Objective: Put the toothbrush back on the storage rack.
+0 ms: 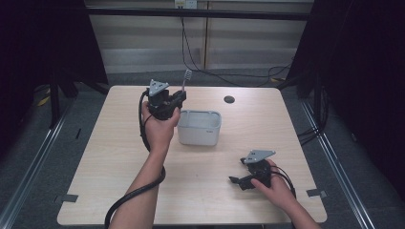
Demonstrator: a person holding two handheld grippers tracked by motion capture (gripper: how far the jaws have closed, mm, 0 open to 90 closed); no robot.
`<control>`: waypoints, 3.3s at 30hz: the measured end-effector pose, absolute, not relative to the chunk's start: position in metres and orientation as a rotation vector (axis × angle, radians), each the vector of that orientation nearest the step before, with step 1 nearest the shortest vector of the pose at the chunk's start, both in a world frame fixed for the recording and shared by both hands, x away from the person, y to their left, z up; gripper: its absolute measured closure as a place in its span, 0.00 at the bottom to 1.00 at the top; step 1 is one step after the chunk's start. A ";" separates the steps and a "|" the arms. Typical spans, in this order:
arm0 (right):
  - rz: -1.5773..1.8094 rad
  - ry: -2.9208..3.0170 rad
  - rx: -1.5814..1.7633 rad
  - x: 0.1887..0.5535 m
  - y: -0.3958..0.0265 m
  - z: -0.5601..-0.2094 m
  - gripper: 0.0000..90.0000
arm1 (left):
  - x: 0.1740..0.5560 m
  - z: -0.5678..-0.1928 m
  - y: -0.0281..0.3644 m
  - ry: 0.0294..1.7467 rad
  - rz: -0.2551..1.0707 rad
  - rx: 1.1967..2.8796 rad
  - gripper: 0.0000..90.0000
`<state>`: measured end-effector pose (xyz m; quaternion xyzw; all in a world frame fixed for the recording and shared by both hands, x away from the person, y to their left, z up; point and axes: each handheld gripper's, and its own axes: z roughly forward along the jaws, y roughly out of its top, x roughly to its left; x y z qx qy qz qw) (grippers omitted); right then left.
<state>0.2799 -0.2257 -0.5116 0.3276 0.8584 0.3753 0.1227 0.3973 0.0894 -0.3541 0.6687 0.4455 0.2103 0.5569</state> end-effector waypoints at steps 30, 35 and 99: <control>1.097 2.506 0.951 0.280 -0.226 -0.512 0.15 | 0.417 -0.368 0.071 1.037 0.497 1.592 0.89; 1.097 2.505 0.950 0.280 -0.226 -0.512 0.15 | 0.418 -0.373 0.072 1.041 0.499 1.592 0.88; 1.098 2.508 0.944 0.281 -0.226 -0.512 0.15 | 0.394 -0.418 0.089 1.105 0.469 1.641 0.88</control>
